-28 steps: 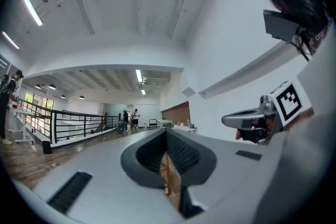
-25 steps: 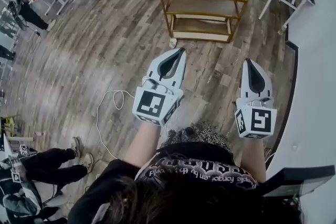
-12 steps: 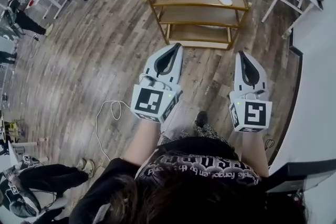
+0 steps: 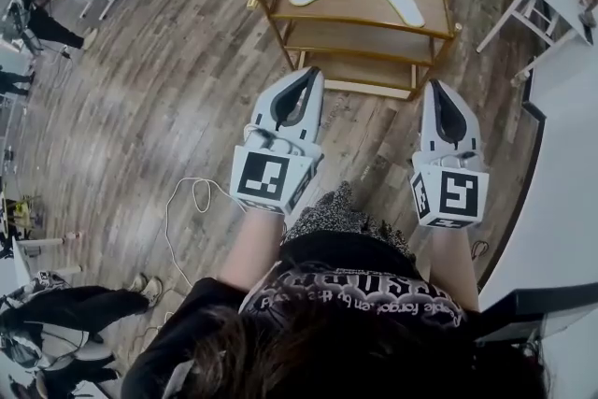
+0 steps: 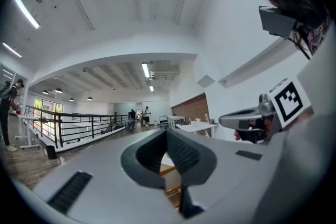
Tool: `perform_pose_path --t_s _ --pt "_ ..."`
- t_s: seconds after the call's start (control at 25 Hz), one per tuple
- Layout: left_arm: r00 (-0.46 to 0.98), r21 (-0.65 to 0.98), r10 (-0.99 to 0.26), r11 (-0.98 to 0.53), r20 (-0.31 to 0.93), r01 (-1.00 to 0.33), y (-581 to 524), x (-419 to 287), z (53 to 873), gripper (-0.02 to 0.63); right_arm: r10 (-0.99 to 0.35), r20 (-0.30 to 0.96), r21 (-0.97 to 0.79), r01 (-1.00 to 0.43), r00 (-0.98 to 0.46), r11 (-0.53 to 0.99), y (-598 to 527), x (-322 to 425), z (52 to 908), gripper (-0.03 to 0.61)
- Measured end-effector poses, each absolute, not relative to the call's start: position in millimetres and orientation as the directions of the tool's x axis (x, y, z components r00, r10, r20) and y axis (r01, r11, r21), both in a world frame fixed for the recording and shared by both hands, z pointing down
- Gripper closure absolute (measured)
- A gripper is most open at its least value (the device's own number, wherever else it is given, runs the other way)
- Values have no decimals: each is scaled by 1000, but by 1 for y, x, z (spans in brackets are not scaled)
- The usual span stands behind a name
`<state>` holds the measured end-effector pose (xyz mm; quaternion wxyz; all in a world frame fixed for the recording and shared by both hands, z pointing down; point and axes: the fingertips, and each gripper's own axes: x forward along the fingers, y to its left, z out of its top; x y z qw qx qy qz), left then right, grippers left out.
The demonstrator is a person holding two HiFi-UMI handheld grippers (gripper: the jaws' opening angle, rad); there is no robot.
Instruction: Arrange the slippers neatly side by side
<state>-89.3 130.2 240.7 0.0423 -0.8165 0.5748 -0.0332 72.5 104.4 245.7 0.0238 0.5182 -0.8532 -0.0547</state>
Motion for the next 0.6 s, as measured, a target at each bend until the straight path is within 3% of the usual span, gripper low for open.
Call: perform_pose_path --t_s 0.6 --pt "427 -104 -904 -425 -2 -899 -69 -129 249 621 -928 14 130 -920 -373 371 -77 43 256 575"
